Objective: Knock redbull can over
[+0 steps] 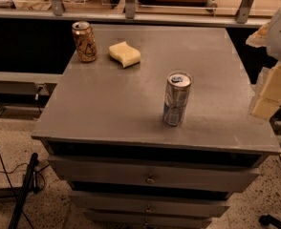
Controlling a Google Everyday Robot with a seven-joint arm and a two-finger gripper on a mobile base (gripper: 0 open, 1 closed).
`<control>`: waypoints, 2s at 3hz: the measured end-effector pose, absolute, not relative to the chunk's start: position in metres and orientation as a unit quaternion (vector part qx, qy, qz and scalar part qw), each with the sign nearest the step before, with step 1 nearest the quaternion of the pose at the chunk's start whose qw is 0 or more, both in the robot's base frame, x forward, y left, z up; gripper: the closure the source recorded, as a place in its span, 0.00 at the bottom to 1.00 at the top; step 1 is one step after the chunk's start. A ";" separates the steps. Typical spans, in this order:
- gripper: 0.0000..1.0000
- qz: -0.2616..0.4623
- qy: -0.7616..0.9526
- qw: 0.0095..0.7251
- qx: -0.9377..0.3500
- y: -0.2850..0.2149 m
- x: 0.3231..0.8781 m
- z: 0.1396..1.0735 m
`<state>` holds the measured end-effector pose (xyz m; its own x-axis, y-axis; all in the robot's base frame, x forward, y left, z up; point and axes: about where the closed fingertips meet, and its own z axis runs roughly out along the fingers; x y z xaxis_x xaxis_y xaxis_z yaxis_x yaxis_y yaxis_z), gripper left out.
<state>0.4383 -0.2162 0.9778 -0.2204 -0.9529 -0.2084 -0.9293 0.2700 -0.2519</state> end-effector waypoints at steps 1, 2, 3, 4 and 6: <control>0.00 -0.036 0.780 0.162 -0.603 -0.216 0.438 0.978; 0.00 0.028 0.776 0.214 -0.593 -0.221 0.447 0.968; 0.00 0.099 0.750 0.300 -0.582 -0.231 0.476 0.946; 0.00 0.138 0.741 0.320 -0.574 -0.222 0.476 0.943; 0.00 0.165 0.724 0.338 -0.578 -0.209 0.474 0.945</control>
Offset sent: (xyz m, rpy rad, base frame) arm 0.0201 -0.0203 -0.0119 0.5787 0.0135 0.0406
